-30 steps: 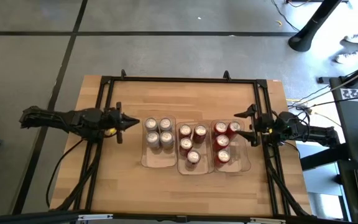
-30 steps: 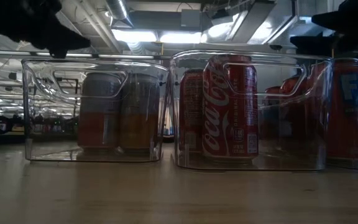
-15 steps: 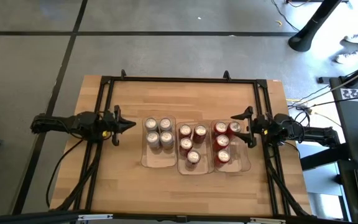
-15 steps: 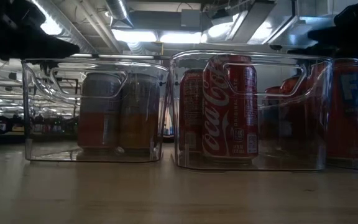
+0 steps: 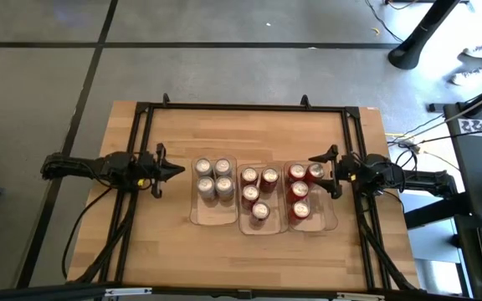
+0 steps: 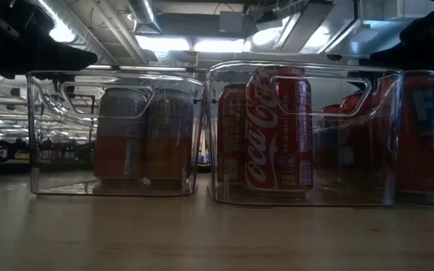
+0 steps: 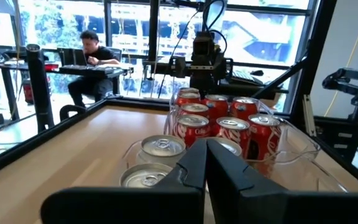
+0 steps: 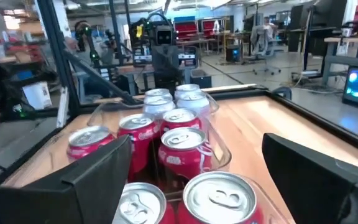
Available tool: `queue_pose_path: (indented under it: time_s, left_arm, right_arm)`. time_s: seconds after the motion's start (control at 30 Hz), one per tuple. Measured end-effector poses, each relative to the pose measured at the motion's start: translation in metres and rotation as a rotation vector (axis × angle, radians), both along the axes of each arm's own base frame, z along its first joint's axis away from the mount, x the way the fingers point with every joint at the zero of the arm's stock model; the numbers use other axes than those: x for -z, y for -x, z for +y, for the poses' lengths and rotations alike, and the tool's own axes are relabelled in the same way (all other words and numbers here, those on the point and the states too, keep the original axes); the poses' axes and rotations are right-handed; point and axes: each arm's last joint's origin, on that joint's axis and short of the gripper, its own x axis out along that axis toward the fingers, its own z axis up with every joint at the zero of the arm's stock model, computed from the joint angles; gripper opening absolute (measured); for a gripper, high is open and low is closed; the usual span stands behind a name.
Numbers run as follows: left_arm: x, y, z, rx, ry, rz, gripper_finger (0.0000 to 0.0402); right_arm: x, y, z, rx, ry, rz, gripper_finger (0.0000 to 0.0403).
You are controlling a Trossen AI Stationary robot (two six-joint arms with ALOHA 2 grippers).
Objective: Sort soda cans
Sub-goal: Return to Home Position
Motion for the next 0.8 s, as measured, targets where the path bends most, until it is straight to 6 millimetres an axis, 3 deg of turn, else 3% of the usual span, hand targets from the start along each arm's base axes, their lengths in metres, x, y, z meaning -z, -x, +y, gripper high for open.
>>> queue_pose_path:
  time_s: [0.8]
  left_arm:
    - [0.0, 0.0, 0.0, 0.001, 0.024, -0.002, 0.0001]
  right_arm:
    - [0.0017, -0.0007, -0.0003, 0.009, -0.043, 0.01, 0.036]
